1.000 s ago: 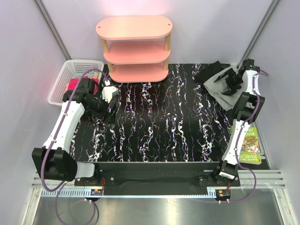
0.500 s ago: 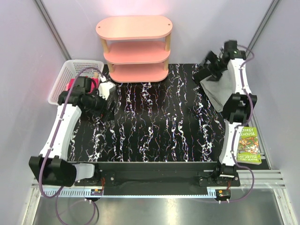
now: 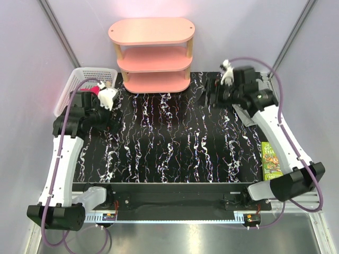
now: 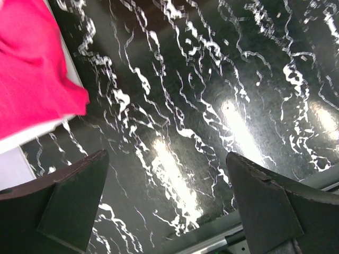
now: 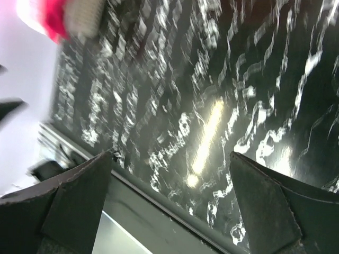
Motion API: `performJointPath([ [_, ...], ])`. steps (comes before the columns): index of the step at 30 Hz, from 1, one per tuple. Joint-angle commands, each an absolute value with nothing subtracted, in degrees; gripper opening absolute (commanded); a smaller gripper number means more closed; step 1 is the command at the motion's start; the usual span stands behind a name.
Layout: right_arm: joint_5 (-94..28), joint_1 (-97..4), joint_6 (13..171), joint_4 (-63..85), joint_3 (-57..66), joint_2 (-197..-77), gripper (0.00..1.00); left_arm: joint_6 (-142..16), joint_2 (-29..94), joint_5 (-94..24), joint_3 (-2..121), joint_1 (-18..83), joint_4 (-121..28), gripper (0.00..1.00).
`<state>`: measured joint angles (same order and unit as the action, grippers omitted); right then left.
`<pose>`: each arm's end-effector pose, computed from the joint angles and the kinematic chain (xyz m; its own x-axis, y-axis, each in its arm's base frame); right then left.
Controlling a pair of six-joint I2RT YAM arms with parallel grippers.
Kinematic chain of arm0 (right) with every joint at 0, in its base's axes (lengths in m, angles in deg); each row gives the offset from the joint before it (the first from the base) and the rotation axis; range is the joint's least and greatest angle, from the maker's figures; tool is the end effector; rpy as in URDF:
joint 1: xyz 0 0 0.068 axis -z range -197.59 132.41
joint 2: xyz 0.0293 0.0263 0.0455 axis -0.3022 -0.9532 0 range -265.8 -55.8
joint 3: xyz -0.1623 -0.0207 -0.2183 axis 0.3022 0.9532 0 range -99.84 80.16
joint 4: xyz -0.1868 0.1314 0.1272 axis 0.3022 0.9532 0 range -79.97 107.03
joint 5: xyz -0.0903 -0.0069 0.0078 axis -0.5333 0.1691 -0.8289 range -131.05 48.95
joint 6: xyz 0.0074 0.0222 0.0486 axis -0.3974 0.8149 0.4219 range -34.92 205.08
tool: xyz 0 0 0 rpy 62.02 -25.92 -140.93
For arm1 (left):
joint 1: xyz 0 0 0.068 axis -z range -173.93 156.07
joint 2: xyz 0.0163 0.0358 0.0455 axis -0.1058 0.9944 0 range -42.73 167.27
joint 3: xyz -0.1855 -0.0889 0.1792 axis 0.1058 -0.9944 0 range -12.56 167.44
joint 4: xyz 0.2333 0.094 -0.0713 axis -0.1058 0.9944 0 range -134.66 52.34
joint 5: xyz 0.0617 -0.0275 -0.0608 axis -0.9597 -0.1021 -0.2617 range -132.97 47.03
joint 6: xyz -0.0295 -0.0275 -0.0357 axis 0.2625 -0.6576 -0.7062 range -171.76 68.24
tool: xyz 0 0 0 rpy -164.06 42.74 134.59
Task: Fold and stack the t-shirts
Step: Neatly place the folded tshirt to the corner
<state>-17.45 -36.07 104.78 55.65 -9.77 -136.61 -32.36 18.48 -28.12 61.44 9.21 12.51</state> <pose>0.2762 0.1074 0.4087 -0.7320 0.0811 -0.6764 -0.3706 0.7858 0.4952 0.1952 -0.0198 0.3819 -0.5804 0.3533 -0.7337 0.4543 0.8882 0.0683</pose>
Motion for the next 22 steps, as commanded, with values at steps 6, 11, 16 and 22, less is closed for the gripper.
performJointPath([
  [6, -27.16, -39.39, 104.15, 47.29, 5.89, -129.71, 1.00, -36.55, 15.36, -29.18, 54.33, 8.09, 4.74, 0.99],
  [11, -26.90, -39.47, 103.98, 47.38, 3.61, -131.82, 1.00, -36.82, 14.75, -29.35, 52.66, 8.01, 3.68, 0.99],
  [16, -26.72, -39.56, 103.98, 47.64, 1.76, -133.14, 1.00, -35.94, 13.43, -30.23, 51.95, 8.00, 3.16, 0.99],
  [22, -26.46, -39.65, 104.15, 47.65, 0.71, -133.58, 1.00, -36.37, 12.99, -29.70, 51.34, 7.57, 2.37, 0.99],
])
